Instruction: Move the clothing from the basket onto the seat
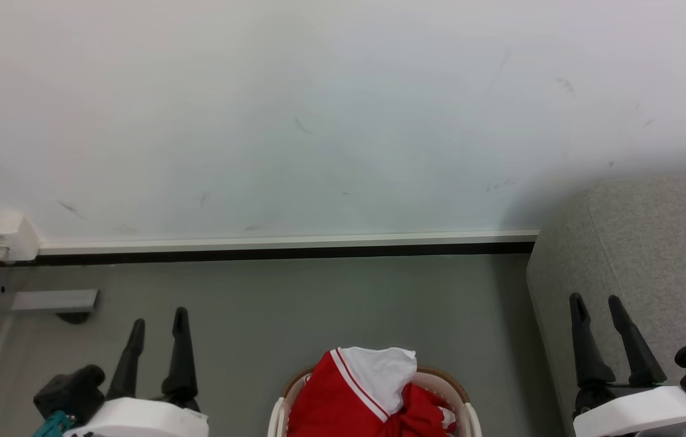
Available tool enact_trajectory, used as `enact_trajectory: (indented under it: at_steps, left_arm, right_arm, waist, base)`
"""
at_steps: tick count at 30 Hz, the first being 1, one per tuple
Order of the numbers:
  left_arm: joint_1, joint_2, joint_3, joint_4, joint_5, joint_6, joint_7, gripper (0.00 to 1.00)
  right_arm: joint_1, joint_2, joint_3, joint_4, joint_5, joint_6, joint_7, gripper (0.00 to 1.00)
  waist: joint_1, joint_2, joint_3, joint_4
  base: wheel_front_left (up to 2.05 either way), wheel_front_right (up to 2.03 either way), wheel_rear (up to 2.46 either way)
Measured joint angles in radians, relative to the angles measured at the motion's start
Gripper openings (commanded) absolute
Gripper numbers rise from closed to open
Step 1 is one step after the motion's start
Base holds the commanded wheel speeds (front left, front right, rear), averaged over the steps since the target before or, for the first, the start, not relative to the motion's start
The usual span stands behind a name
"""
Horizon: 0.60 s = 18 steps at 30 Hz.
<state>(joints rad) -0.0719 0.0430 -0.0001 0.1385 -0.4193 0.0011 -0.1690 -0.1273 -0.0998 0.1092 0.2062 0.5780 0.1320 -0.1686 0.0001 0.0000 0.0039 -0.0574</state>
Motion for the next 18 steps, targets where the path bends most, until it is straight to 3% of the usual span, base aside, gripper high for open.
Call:
enact_trajectory:
  at_steps: [18]
  left_arm:
    - [0.01,0.001,-0.007,-0.005,0.162,0.012,-0.042,1.0]
  right_arm:
    - [-0.014,-0.008,0.031,0.03,-0.145,0.0,-0.041,1.0]
  waist:
    - [0.0,0.0,-0.007,-0.009]
  base:
    - [0.0,0.0,0.0]
